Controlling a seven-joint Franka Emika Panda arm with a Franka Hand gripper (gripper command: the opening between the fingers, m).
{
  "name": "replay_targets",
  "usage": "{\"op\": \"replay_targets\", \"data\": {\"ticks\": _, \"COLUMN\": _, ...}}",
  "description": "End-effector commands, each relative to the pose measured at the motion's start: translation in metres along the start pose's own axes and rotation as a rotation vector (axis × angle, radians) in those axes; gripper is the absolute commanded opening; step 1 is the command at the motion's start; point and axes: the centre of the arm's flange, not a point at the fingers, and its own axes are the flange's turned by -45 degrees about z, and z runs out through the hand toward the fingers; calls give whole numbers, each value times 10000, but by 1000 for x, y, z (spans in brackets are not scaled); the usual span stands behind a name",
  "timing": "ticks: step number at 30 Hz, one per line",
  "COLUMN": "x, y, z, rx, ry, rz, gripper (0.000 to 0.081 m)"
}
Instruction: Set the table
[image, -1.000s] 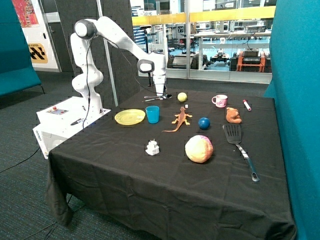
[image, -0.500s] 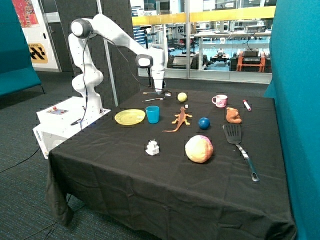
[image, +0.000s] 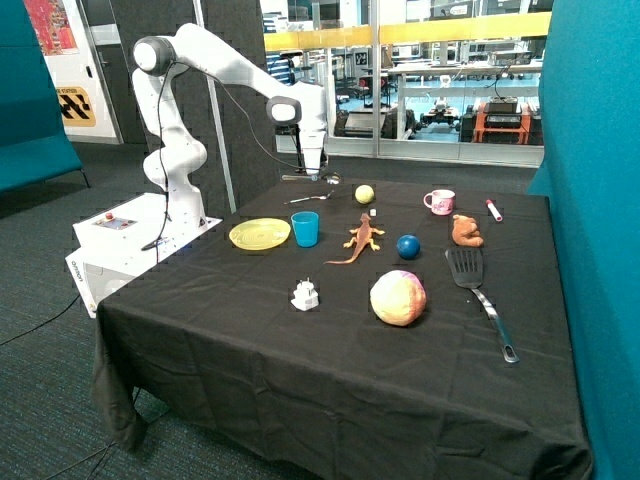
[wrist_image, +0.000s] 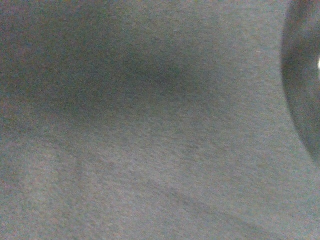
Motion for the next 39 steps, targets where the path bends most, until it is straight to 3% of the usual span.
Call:
{"op": "replay_targets", "data": {"ticks": 1, "x": -10, "y": 22, "z": -29, "rx": -1, "ry": -2, "rz": 367, "gripper": 0}}
{"op": "replay_targets", "data": {"ticks": 16, "x": -37, "y": 76, "z": -57, "rx": -2, "ry": -2, "rz": 1300, "gripper": 0}}
{"op": "replay_targets", "data": {"ticks": 39, "x": -94, "y": 145, "z": -65, "rx": -2, "ry": -2, "rz": 2624, "gripper": 0}}
